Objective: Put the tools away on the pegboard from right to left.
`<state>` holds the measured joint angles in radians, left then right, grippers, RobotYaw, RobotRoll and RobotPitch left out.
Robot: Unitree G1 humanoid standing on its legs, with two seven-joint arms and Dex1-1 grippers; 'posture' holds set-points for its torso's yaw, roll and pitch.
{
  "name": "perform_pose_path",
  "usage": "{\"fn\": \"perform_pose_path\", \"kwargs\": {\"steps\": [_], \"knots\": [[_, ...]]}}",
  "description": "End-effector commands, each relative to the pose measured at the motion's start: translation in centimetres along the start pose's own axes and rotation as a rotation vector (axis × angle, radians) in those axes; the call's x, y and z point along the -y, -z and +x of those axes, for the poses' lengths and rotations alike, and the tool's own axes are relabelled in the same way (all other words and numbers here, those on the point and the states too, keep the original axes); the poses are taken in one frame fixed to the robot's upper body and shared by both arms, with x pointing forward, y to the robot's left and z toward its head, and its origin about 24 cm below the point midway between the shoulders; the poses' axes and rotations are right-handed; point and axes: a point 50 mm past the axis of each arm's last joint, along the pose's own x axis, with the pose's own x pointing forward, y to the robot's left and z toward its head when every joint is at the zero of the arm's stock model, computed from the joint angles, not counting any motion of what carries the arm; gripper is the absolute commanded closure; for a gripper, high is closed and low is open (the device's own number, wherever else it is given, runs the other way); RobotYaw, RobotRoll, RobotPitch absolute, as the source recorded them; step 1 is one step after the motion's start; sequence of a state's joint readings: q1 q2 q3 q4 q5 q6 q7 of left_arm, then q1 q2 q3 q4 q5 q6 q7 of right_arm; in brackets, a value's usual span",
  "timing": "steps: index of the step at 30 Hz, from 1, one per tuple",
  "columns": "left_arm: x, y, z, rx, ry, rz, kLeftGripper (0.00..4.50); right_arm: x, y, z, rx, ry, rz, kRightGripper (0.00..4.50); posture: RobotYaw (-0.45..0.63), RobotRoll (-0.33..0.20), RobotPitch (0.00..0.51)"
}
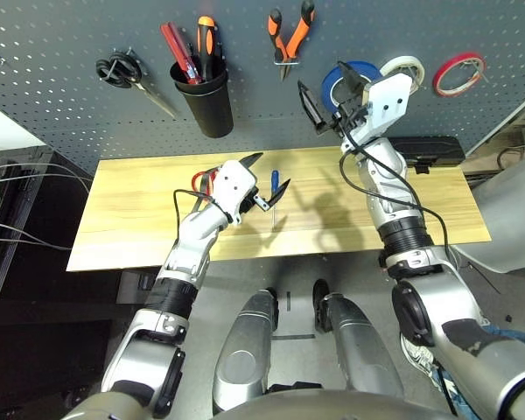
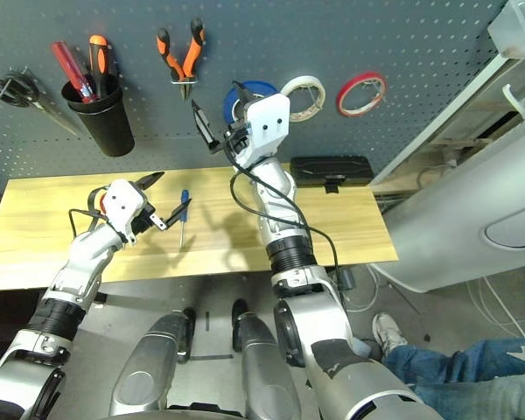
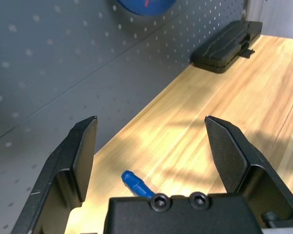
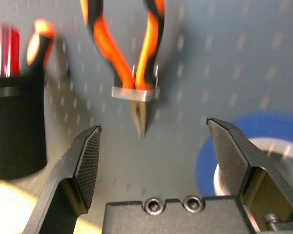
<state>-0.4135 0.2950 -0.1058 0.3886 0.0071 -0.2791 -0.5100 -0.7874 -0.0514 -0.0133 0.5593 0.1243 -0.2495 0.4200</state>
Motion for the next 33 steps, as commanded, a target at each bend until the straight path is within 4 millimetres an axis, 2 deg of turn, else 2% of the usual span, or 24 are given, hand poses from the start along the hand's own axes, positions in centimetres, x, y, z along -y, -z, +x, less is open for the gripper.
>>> {"fn": "perform_pose_path", "kwargs": {"steps": [1, 7, 12, 17, 26, 33], "knots": [[0.8, 1.4, -0.2, -0.084, 0.032, -0.014, 0.00, -1.0, 2.1, -1.1, -0.135, -0.074, 0.065, 0.03, 0.18, 0.000, 0.257], [1.2, 3.4, -0.1, -0.233, 0.044, -0.028, 0.00, -0.4, 4.0, -3.2, -0.265, -0.091, 0.061, 0.03, 0.18, 0.000, 0.263], [1.7, 4.7, 0.2, -0.342, 0.069, -0.042, 0.00, 1.1, 5.1, -4.9, -0.363, -0.070, 0.040, 0.03, 0.17, 0.000, 0.268], [1.0, 5.4, 1.2, -0.421, -0.002, -0.075, 0.00, 2.2, 6.3, -7.0, -0.486, -0.101, 0.018, 0.03, 0.16, 0.000, 0.272], [0.4, 6.2, 3.0, -0.537, -0.105, -0.206, 0.00, 2.3, 7.9, -9.1, -0.642, -0.125, 0.022, 0.03, 0.13, 0.000, 0.285], [1.2, 7.0, 3.7, -0.644, -0.154, -0.310, 0.00, 1.7, 8.0, -9.6, -0.668, -0.144, 0.025, 0.03, 0.10, 0.000, 0.293]]}}
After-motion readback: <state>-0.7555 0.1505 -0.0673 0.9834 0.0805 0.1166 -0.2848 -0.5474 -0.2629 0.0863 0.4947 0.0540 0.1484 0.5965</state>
